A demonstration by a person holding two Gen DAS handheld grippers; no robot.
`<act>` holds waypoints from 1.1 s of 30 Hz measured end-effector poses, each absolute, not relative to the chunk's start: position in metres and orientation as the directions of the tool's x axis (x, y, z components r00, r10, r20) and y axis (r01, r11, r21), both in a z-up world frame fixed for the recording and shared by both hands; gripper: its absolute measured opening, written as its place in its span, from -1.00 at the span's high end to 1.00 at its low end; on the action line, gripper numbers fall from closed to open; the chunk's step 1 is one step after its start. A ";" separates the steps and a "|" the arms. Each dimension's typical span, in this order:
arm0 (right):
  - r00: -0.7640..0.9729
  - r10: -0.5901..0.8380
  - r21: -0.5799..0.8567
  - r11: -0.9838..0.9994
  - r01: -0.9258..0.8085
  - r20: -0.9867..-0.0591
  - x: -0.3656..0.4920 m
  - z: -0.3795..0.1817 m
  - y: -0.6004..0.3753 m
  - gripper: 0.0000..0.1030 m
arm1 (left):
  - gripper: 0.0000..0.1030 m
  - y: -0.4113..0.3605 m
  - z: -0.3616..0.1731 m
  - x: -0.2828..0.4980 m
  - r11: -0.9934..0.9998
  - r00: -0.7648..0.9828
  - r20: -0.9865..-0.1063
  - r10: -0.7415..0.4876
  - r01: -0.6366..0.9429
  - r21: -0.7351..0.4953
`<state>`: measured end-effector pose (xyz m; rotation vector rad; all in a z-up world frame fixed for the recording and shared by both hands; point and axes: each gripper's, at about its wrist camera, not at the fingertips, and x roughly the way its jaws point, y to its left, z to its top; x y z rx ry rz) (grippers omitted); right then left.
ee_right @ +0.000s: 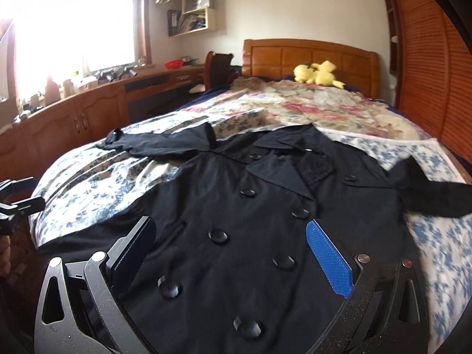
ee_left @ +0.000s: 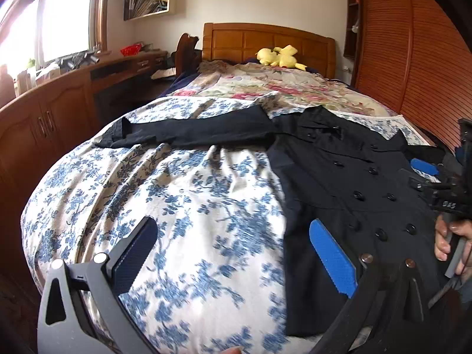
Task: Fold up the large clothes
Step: 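Move the left tool down to the cuff of the nearest coat sleeve, then close the left tool on the sleeve cuff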
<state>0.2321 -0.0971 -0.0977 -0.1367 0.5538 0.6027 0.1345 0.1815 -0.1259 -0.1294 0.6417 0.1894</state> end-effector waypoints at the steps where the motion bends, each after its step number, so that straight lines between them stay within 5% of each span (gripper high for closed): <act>1: 0.674 0.506 0.035 0.812 -0.582 -0.538 0.239 -0.101 -0.088 -1.00 | -1.00 0.188 -0.128 0.140 0.974 0.781 -0.609 0.137 -0.219 -0.061; 16: 0.559 0.541 0.091 0.764 -0.638 -0.628 0.303 -0.159 -0.026 -1.00 | -1.00 0.262 -0.151 0.237 0.964 0.734 -0.675 0.079 -0.229 -0.136; 32: 0.554 0.561 0.110 0.757 -0.644 -0.615 0.300 -0.157 -0.030 -1.00 | -0.66 0.373 -0.184 0.355 0.849 0.683 -0.722 0.108 -0.442 -0.290; 33: 0.556 0.562 0.111 0.757 -0.644 -0.613 0.300 -0.157 -0.030 -1.00 | -0.52 0.379 -0.186 0.358 0.840 0.682 -0.724 0.105 -0.450 -0.302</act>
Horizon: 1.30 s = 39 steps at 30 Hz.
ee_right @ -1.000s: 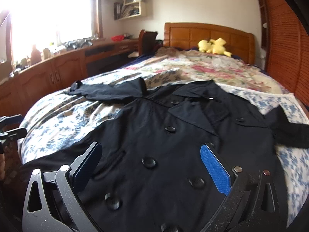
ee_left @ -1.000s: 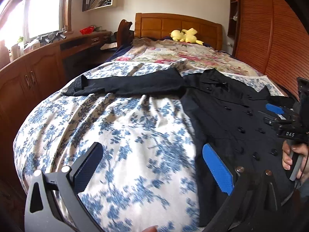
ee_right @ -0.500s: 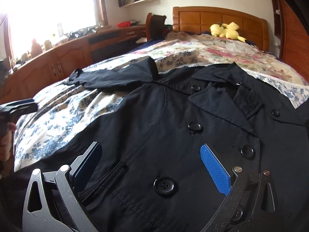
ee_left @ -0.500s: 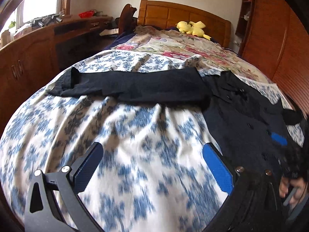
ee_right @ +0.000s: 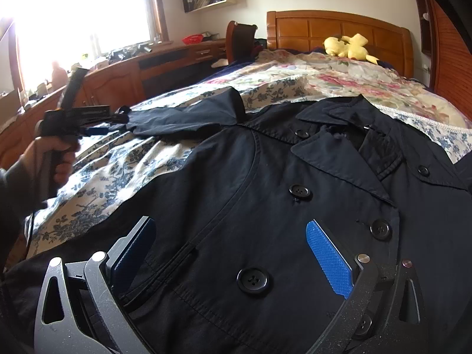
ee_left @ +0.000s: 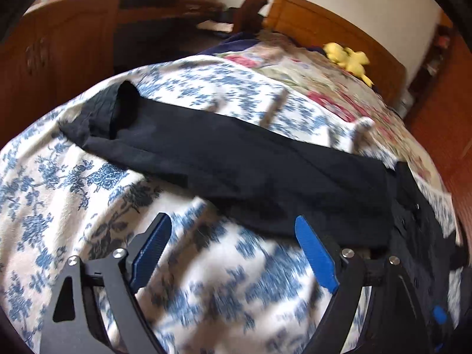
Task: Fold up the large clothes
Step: 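Close the left tool on the sleeve cuff, then fold the held sleeve across the coat front with the left tool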
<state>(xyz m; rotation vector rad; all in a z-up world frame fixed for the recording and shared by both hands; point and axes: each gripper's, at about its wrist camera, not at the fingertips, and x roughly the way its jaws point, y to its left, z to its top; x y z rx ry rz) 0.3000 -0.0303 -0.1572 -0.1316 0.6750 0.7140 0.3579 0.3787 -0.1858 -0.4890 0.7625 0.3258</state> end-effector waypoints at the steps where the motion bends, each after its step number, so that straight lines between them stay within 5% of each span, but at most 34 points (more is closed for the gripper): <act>1: 0.556 0.563 0.113 0.757 -0.643 -0.611 0.300 -0.157 -0.031 -1.00 | -0.46 0.385 -0.189 0.363 0.828 0.676 -0.730 0.099 -0.463 -0.317; 6: 0.553 0.566 0.116 0.755 -0.645 -0.612 0.301 -0.158 -0.029 -1.00 | -0.09 0.409 -0.204 0.379 0.771 0.654 -0.753 0.075 -0.516 -0.372; 7: 0.552 0.566 0.116 0.755 -0.645 -0.612 0.301 -0.158 -0.028 -1.00 | 0.04 0.413 -0.208 0.382 0.756 0.646 -0.760 0.068 -0.531 -0.384; 9: 0.553 0.566 0.116 0.755 -0.646 -0.612 0.300 -0.159 -0.029 -1.00 | 0.75 0.417 -0.212 0.386 0.742 0.638 -0.768 0.054 -0.541 -0.397; 13: 0.553 0.566 0.113 0.754 -0.647 -0.612 0.301 -0.159 -0.028 -1.00 | 0.99 0.400 -0.198 0.397 0.802 0.610 -0.785 0.110 -0.521 -0.293; 25: 0.559 0.573 0.114 0.752 -0.649 -0.599 0.301 -0.159 -0.030 -1.00 | 1.00 0.279 -0.110 0.358 0.944 0.706 -0.703 0.079 -0.281 -0.176; 34: 0.561 0.575 0.115 0.752 -0.649 -0.596 0.301 -0.158 -0.031 -1.00 | 0.90 0.247 -0.106 0.308 0.969 0.696 -0.699 0.163 -0.245 -0.018; 39: 0.562 0.575 0.115 0.752 -0.649 -0.594 0.301 -0.158 -0.030 -1.00 | 0.38 0.255 -0.102 0.285 0.969 0.721 -0.674 0.159 -0.244 -0.033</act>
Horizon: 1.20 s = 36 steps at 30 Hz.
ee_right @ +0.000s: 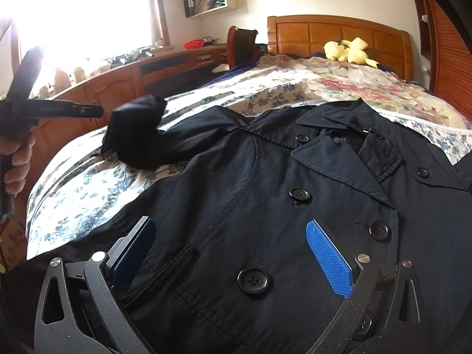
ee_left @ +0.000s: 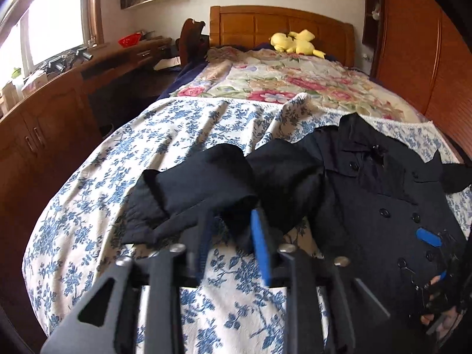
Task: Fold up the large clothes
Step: 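Fold the held sleeve across the coat front with the left tool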
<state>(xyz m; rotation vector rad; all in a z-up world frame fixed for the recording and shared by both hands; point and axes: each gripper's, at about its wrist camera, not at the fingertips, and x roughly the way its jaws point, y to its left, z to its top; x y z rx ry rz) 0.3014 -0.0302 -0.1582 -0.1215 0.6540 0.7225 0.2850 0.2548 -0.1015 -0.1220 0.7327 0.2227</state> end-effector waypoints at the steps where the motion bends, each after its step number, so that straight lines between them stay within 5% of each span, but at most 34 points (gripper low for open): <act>1: 0.562 0.575 0.115 0.752 -0.648 -0.595 0.302 -0.158 -0.030 -1.00 | 0.34 0.260 -0.102 0.283 0.967 0.718 -0.677 0.163 -0.252 -0.034; 11: 0.562 0.575 0.114 0.752 -0.649 -0.594 0.301 -0.158 -0.031 -1.00 | -0.04 0.326 -0.131 0.290 0.935 0.699 -0.687 0.197 -0.344 -0.082; 32: 0.562 0.575 0.114 0.752 -0.649 -0.594 0.301 -0.158 -0.030 -1.00 | -0.06 0.389 -0.221 0.315 0.858 0.523 -0.821 0.230 -0.507 -0.083; 33: 0.562 0.575 0.114 0.752 -0.649 -0.594 0.301 -0.158 -0.030 -1.00 | 0.01 0.385 -0.220 0.315 0.864 0.522 -0.819 0.239 -0.499 -0.066; 36: 0.562 0.575 0.114 0.752 -0.649 -0.595 0.301 -0.158 -0.030 -1.00 | 0.70 0.375 -0.211 0.317 0.884 0.536 -0.805 0.253 -0.466 -0.033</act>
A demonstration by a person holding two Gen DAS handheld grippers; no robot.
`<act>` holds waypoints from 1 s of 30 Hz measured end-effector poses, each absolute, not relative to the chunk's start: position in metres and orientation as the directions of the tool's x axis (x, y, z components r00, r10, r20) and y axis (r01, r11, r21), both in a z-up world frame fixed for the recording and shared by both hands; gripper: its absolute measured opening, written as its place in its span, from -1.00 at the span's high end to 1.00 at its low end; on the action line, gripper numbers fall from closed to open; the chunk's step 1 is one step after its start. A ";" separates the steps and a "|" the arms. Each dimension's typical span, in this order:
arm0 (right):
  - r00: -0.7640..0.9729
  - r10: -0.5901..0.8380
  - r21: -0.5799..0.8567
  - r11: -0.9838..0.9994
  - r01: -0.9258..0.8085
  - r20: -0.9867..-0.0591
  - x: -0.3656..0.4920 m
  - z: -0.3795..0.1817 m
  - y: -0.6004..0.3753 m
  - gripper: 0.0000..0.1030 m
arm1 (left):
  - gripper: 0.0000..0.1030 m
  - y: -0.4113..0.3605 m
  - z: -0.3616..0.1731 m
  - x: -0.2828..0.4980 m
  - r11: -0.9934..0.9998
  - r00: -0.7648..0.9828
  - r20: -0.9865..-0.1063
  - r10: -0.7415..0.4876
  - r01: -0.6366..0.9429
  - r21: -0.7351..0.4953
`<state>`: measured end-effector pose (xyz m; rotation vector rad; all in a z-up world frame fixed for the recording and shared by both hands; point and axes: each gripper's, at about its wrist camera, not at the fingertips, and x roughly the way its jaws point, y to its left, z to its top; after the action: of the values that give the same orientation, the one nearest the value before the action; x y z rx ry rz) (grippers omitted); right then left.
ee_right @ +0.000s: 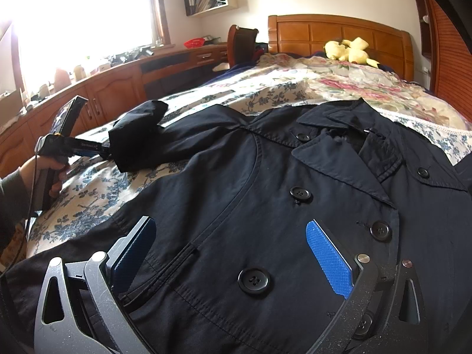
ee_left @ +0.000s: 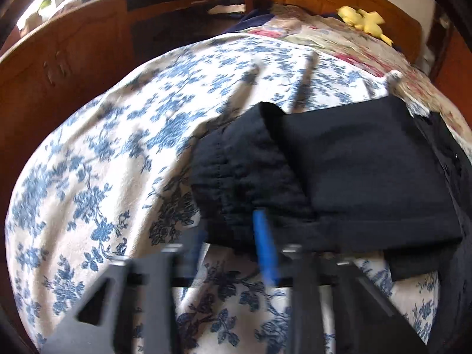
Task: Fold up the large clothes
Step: 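Fold the held sleeve across the coat front with the left tool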
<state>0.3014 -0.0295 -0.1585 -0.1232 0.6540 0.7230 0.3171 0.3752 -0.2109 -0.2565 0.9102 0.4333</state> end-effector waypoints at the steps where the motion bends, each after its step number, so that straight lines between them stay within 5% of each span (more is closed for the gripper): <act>1: 0.562 0.575 0.113 0.752 -0.649 -0.595 0.301 -0.158 -0.030 -1.00 | 0.79 0.368 -0.203 0.317 0.887 0.548 -0.788 0.280 -0.462 -0.007; 8: 0.571 0.568 0.107 0.758 -0.643 -0.593 0.300 -0.158 -0.029 -1.00 | 0.94 0.309 -0.124 0.309 0.924 0.675 -0.673 0.301 -0.382 0.029; 16: 0.589 0.566 0.118 0.771 -0.625 -0.577 0.291 -0.142 -0.048 -1.00 | 0.95 0.215 -0.047 0.287 0.979 0.819 -0.543 0.184 -0.203 0.025; 25: 0.625 0.554 0.088 0.783 -0.616 -0.550 0.247 -0.109 -0.106 -1.00 | 0.95 0.115 -0.041 0.269 0.997 0.872 -0.486 -0.063 0.029 -0.077; 30: 0.646 0.527 0.082 0.806 -0.586 -0.553 0.237 -0.103 -0.137 -1.00 | 0.95 0.083 -0.052 0.244 0.997 0.860 -0.505 -0.080 0.068 -0.042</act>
<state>0.2372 -0.1369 -0.1026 -0.1076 0.5940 0.6346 0.2443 0.0828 -0.0525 -0.0232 0.5306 -0.0773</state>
